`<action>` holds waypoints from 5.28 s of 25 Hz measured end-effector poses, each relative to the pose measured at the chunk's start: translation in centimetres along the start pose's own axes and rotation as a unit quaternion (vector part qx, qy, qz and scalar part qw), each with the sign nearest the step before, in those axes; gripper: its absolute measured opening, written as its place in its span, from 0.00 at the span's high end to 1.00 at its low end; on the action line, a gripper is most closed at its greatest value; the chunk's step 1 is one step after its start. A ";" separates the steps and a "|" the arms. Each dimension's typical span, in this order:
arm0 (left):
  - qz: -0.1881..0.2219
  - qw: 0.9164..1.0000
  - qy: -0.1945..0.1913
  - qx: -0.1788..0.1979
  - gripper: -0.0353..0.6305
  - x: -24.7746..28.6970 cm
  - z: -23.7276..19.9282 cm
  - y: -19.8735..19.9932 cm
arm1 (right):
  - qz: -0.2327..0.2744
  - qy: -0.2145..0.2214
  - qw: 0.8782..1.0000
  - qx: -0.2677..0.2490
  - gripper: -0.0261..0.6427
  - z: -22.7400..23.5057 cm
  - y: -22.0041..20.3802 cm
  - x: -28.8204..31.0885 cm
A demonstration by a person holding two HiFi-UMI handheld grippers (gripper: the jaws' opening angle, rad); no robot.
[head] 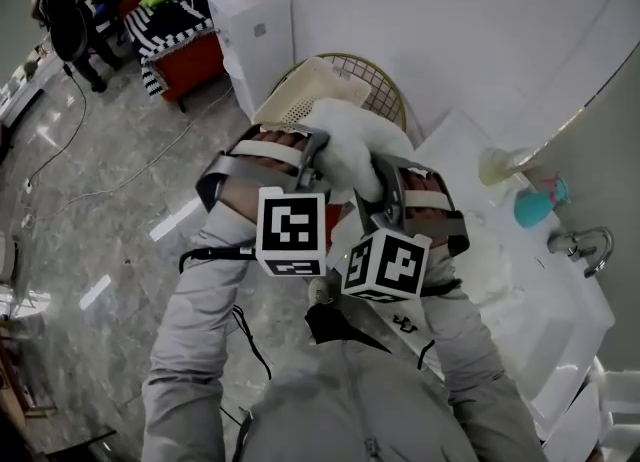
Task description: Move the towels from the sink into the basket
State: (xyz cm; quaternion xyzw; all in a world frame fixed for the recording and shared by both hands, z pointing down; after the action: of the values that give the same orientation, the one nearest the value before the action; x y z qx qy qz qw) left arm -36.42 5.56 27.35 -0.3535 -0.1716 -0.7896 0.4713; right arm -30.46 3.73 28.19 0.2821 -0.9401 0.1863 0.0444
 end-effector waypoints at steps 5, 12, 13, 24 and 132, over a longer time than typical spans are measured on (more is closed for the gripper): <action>-0.014 1.000 0.003 -0.004 0.67 4.9 -4.3 -5.2 | 0.012 -0.005 1.000 0.006 0.76 0.1 1.5 8.3; -0.019 1.000 -0.004 -0.009 0.67 10.7 -10.2 -8.7 | 0.006 -0.010 1.000 0.013 0.76 1.8 1.1 17.2; -0.019 1.000 -0.008 -0.012 0.67 11.5 -10.7 -8.9 | 0.004 -0.007 1.000 0.012 0.76 1.8 0.9 18.1; 0.034 0.996 -0.088 -0.011 0.67 25.7 -13.6 -12.0 | -0.071 0.033 0.997 0.008 0.76 -2.2 -3.6 30.5; 0.361 0.878 -0.314 0.024 0.30 10.9 14.9 35.8 | -0.386 -0.080 0.788 0.472 0.40 -8.6 -34.9 -28.7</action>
State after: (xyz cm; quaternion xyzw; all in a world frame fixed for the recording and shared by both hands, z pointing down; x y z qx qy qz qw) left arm -2.86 -10.00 43.27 -0.6087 -0.1902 -0.4074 0.6537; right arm 12.46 -5.23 42.14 0.6214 -0.5478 0.5510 -0.1012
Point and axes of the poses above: the fingertips, and each gripper's own axes: x forward along the fingers, z to its right, y out of its top, the point moved 4 cm from there along -x, backward along the fingers, and after that the axes turned 15 degrees about -y, right-handed, at the moved point
